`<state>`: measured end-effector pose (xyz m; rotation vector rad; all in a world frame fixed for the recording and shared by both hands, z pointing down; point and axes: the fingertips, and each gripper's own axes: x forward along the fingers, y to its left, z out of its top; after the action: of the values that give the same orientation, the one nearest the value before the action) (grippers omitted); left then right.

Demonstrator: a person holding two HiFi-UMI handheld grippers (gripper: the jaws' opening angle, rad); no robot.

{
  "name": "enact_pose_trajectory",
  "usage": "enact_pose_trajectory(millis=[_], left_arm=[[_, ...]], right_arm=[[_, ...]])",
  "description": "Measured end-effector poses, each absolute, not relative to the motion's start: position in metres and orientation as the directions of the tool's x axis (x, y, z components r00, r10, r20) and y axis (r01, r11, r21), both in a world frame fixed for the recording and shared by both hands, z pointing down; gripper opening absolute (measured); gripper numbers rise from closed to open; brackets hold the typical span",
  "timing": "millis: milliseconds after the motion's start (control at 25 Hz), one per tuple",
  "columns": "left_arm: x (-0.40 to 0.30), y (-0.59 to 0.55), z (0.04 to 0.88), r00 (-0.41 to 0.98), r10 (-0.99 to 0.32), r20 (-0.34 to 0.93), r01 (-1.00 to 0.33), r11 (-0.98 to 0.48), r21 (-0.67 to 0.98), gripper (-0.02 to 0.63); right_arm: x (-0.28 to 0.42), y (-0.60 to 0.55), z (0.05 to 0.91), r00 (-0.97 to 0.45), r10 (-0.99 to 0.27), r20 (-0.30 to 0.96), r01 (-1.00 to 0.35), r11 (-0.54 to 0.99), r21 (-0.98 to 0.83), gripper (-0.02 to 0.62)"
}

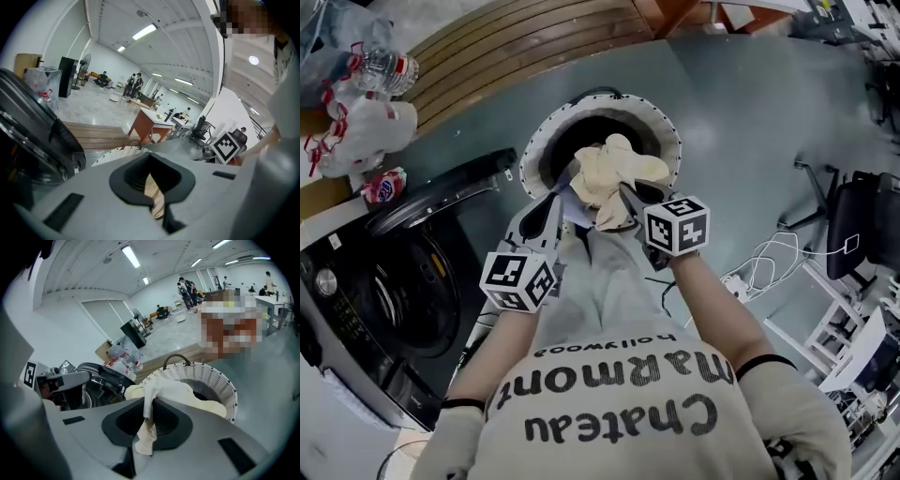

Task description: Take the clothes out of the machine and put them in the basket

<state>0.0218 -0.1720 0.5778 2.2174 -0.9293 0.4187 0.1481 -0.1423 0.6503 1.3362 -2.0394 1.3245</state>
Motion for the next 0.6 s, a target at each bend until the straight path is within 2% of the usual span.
enact_pose_trajectory(millis=[600], left_arm=[[0.027, -0.164, 0.656, 0.646, -0.458, 0.611, -0.759, -0.471, 0.450, 0.008]], right_arm=[[0.152, -0.131, 0.744, -0.525, -0.362, 0.771, -0.843, 0.094, -0.530, 0.055]])
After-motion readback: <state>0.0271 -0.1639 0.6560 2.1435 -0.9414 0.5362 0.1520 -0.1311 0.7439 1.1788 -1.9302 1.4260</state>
